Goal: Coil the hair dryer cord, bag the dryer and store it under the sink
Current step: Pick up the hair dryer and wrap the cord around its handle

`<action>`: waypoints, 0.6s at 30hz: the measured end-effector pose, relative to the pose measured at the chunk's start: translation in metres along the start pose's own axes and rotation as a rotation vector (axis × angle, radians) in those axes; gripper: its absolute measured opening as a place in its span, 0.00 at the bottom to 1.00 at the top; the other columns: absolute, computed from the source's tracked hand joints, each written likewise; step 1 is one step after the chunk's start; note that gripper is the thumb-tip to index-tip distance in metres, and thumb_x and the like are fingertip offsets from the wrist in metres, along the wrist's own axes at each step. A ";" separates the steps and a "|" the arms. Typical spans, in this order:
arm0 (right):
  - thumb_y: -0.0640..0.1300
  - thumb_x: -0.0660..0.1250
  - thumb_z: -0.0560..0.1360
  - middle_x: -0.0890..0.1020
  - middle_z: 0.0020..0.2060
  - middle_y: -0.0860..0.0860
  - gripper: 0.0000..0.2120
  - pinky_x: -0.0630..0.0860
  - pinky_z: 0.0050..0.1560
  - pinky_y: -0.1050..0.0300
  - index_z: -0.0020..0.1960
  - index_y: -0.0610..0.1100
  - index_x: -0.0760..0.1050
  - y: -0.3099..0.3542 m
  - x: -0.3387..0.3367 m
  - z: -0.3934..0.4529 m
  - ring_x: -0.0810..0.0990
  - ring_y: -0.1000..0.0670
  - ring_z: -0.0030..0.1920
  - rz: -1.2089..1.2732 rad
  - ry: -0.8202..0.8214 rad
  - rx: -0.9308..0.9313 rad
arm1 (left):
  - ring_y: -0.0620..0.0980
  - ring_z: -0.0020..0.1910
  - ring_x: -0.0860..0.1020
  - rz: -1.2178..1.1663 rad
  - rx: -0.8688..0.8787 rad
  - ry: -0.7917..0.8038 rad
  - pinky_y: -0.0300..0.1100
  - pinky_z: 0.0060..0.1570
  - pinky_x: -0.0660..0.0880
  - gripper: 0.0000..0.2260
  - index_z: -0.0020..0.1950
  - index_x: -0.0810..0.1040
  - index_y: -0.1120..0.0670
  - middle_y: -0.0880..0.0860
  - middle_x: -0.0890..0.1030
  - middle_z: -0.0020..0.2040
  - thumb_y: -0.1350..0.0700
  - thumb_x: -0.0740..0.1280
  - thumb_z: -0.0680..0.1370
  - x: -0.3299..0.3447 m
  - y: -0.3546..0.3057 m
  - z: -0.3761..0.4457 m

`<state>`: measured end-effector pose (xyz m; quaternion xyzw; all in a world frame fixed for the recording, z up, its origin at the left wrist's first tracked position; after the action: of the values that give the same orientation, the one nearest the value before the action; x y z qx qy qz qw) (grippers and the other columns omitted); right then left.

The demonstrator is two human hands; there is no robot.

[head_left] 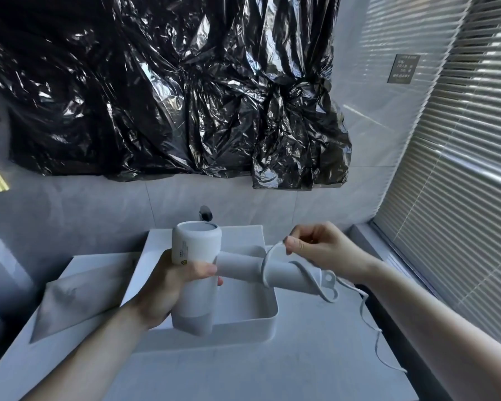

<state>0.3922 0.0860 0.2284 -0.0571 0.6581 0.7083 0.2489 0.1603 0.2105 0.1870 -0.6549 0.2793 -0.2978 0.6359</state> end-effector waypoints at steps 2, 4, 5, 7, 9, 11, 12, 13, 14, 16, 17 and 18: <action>0.59 0.78 0.72 0.72 0.32 0.46 0.28 0.63 0.32 0.60 0.43 0.32 0.78 -0.023 0.018 -0.005 0.68 0.53 0.32 0.107 0.065 0.053 | 0.56 0.38 0.85 -0.101 -0.038 -0.030 0.45 0.37 0.80 0.29 0.52 0.81 0.65 0.64 0.84 0.42 0.47 0.76 0.59 0.000 0.003 -0.002; 0.53 0.72 0.75 0.71 0.29 0.51 0.17 0.61 0.29 0.63 0.43 0.38 0.80 -0.045 0.039 -0.016 0.66 0.54 0.29 0.167 0.091 0.154 | 0.56 0.37 0.85 -0.188 -0.043 -0.086 0.44 0.35 0.81 0.26 0.51 0.83 0.61 0.63 0.85 0.41 0.47 0.75 0.58 -0.003 0.003 -0.002; 0.55 0.68 0.79 0.70 0.27 0.53 0.17 0.59 0.28 0.63 0.42 0.42 0.82 -0.055 0.052 -0.022 0.64 0.53 0.27 0.207 0.096 0.205 | 0.55 0.37 0.85 -0.209 -0.037 -0.123 0.44 0.34 0.82 0.26 0.51 0.84 0.60 0.62 0.85 0.41 0.47 0.75 0.58 -0.006 0.003 -0.001; 0.59 0.61 0.84 0.69 0.26 0.54 0.24 0.59 0.27 0.62 0.41 0.45 0.82 -0.066 0.072 -0.037 0.63 0.53 0.26 0.217 0.101 0.255 | 0.55 0.36 0.85 -0.263 -0.025 -0.191 0.44 0.32 0.82 0.25 0.51 0.83 0.59 0.60 0.85 0.40 0.47 0.76 0.58 -0.011 0.001 0.001; 0.61 0.57 0.85 0.69 0.26 0.55 0.26 0.62 0.30 0.59 0.41 0.46 0.83 -0.069 0.083 -0.057 0.64 0.51 0.28 0.019 0.115 0.262 | 0.54 0.35 0.84 -0.326 -0.037 -0.275 0.44 0.30 0.82 0.25 0.51 0.83 0.58 0.59 0.85 0.39 0.48 0.76 0.58 -0.019 0.005 0.003; 0.62 0.54 0.86 0.70 0.28 0.56 0.27 0.65 0.35 0.56 0.44 0.47 0.83 -0.066 0.089 -0.079 0.66 0.49 0.32 -0.148 0.169 0.281 | 0.54 0.36 0.85 -0.315 -0.050 -0.378 0.43 0.31 0.82 0.22 0.50 0.83 0.56 0.58 0.85 0.41 0.48 0.77 0.59 -0.031 0.012 0.004; 0.62 0.53 0.87 0.70 0.29 0.56 0.27 0.66 0.36 0.56 0.46 0.48 0.83 -0.060 0.090 -0.089 0.66 0.50 0.33 -0.178 0.197 0.297 | 0.54 0.37 0.85 -0.288 -0.051 -0.420 0.43 0.31 0.81 0.19 0.49 0.84 0.55 0.58 0.85 0.41 0.50 0.78 0.61 -0.036 0.016 0.005; 0.62 0.52 0.87 0.70 0.30 0.56 0.27 0.66 0.37 0.57 0.48 0.49 0.83 -0.051 0.091 -0.098 0.66 0.51 0.32 -0.202 0.233 0.304 | 0.55 0.37 0.85 -0.257 -0.054 -0.453 0.42 0.31 0.81 0.16 0.48 0.84 0.55 0.58 0.86 0.40 0.52 0.78 0.63 -0.039 0.021 0.005; 0.62 0.52 0.87 0.70 0.30 0.56 0.26 0.66 0.36 0.59 0.49 0.49 0.84 -0.038 0.090 -0.105 0.66 0.53 0.31 -0.228 0.265 0.302 | 0.56 0.37 0.84 -0.233 -0.065 -0.469 0.42 0.30 0.81 0.12 0.46 0.85 0.54 0.57 0.86 0.39 0.53 0.77 0.65 -0.038 0.024 0.005; 0.61 0.53 0.87 0.70 0.30 0.55 0.24 0.65 0.34 0.63 0.51 0.51 0.84 -0.011 0.086 -0.113 0.66 0.56 0.29 -0.270 0.305 0.279 | 0.53 0.34 0.84 -0.148 -0.077 -0.481 0.41 0.27 0.79 0.09 0.44 0.86 0.54 0.55 0.86 0.36 0.55 0.78 0.66 -0.032 0.031 0.005; 0.61 0.54 0.87 0.70 0.31 0.53 0.23 0.66 0.34 0.63 0.51 0.52 0.84 0.002 0.082 -0.114 0.67 0.56 0.30 -0.298 0.307 0.259 | 0.49 0.31 0.84 -0.065 -0.064 -0.479 0.40 0.27 0.79 0.08 0.43 0.86 0.54 0.52 0.86 0.33 0.55 0.79 0.67 -0.029 0.032 0.005; 0.61 0.54 0.87 0.69 0.32 0.50 0.22 0.66 0.36 0.61 0.51 0.54 0.84 0.014 0.077 -0.114 0.68 0.53 0.31 -0.335 0.298 0.236 | 0.44 0.28 0.83 0.034 -0.051 -0.467 0.40 0.29 0.78 0.08 0.41 0.86 0.54 0.49 0.86 0.31 0.54 0.80 0.66 -0.024 0.033 0.004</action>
<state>0.2908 -0.0023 0.1951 -0.2397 0.7471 0.5591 0.2680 0.1478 0.2302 0.1532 -0.7169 0.1432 -0.1202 0.6717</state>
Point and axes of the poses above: each hand's wrist, its own z-axis towards the middle knuckle, its own x-axis out of the palm, y = z × x, the point moved 8 cm from there along z, towards the middle knuckle
